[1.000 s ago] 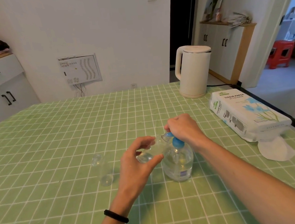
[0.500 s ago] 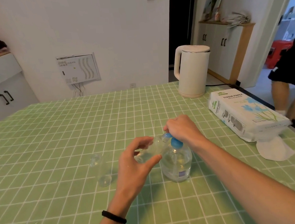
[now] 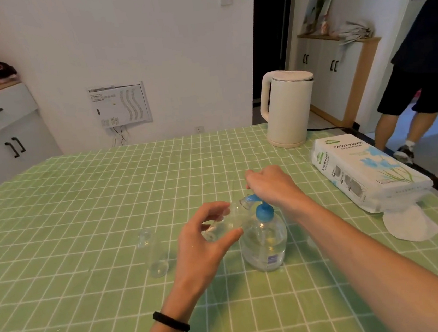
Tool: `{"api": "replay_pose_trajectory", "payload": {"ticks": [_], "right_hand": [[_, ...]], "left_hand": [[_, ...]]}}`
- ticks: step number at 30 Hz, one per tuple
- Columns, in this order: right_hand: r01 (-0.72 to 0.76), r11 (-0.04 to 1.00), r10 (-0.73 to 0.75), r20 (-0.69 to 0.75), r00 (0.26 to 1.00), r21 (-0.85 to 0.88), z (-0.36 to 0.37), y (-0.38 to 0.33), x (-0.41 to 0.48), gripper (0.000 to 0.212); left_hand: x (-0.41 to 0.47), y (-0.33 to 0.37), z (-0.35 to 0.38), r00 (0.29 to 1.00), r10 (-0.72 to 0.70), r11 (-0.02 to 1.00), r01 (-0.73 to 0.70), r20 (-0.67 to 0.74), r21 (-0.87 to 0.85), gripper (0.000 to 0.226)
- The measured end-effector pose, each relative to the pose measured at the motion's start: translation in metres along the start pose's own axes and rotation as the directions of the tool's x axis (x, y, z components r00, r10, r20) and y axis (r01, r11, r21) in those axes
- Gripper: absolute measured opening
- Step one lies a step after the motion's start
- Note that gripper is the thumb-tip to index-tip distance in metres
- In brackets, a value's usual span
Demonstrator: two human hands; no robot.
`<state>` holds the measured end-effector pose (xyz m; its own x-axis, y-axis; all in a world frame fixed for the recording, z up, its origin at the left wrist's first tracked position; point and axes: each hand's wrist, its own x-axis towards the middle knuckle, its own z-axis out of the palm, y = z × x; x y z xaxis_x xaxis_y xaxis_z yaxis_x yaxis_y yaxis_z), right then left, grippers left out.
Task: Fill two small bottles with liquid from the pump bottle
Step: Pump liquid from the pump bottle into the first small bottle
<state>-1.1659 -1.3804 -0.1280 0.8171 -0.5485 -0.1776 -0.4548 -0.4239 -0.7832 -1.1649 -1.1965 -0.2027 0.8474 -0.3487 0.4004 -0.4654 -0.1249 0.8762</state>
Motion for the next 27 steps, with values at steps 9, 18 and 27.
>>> {"api": "replay_pose_trajectory", "payload": {"ticks": [9, 18, 27], "right_hand": [[-0.018, 1.0, 0.017, -0.052, 0.998, -0.007, 0.004, 0.005, -0.003, 0.036], [-0.026, 0.999, 0.024, -0.072, 0.997, -0.022, 0.009, 0.008, -0.006, 0.034], [0.04, 0.995, -0.046, -0.072, 0.996, -0.088, 0.002, -0.002, -0.004, 0.027]], "left_hand": [[-0.001, -0.002, 0.002, 1.0, -0.006, 1.0, 0.006, -0.013, 0.012, 0.044], [-0.003, -0.005, 0.002, 1.0, -0.008, 0.999, 0.008, -0.016, 0.032, 0.045], [0.0, -0.002, 0.0, 1.0, 0.011, 1.0, -0.011, -0.004, 0.008, 0.044]]}}
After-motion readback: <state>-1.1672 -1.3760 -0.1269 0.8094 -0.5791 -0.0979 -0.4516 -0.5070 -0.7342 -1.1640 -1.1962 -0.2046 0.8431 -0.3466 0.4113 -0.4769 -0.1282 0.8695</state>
